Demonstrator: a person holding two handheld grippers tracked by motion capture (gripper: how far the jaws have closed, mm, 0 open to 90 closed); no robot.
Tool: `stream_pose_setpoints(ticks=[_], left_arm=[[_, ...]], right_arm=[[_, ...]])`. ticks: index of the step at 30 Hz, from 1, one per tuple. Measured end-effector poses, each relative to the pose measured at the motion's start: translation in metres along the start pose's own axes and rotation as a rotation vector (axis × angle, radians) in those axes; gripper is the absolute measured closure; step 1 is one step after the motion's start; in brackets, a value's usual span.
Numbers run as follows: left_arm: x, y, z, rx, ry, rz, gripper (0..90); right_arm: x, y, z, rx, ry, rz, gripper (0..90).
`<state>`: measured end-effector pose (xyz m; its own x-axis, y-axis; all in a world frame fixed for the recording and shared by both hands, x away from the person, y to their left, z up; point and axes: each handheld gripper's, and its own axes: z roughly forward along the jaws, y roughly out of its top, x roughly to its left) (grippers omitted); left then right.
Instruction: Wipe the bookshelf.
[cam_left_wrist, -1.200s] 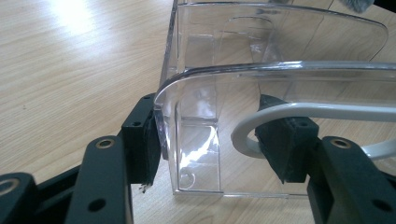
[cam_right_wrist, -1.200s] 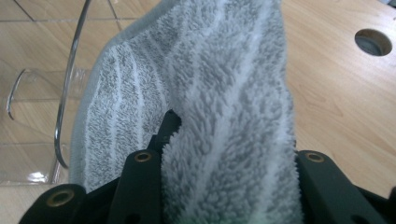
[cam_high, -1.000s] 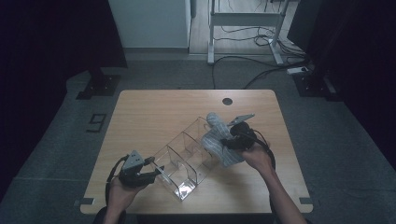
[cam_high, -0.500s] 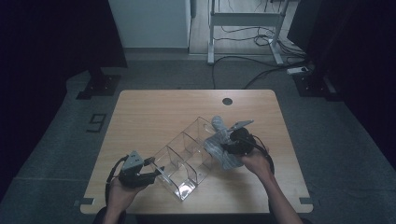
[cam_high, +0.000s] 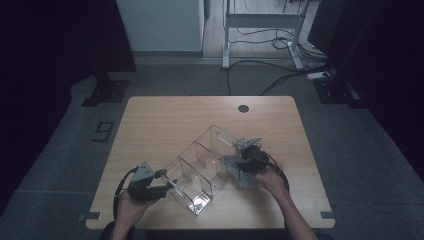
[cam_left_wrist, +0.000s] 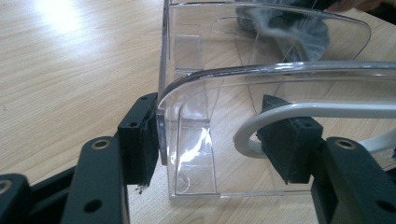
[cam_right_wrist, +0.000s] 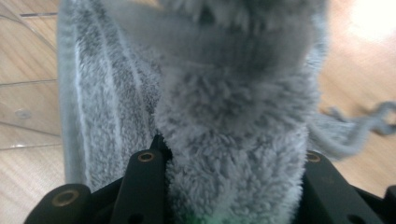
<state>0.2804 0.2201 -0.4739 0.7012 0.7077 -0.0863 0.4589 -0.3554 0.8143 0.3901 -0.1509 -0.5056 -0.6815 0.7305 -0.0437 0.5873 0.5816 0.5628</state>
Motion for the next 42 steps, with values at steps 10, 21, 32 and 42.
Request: stream_pose_setpoints(ticks=[10, 21, 32, 42], left_arm=[[0.000, 0.000, 0.000, -0.003, -0.001, 0.000, 40.4], [0.000, -0.003, -0.003, -0.016, -0.029, 0.006, 34.5], [-0.001, -0.005, -0.007, -0.028, -0.020, 0.022, 39.8], [-0.001, -0.005, -0.006, -0.029, -0.017, 0.015, 41.1]], right_arm=[[-0.002, -0.010, 0.017, 0.006, 0.024, 0.027, 60.3], [-0.001, -0.011, 0.015, 0.010, 0.023, 0.021, 60.1], [-0.003, -0.017, -0.021, -0.047, 0.073, 0.036, 61.3], [-0.003, -0.017, -0.065, -0.105, 0.106, 0.043, 61.3]])
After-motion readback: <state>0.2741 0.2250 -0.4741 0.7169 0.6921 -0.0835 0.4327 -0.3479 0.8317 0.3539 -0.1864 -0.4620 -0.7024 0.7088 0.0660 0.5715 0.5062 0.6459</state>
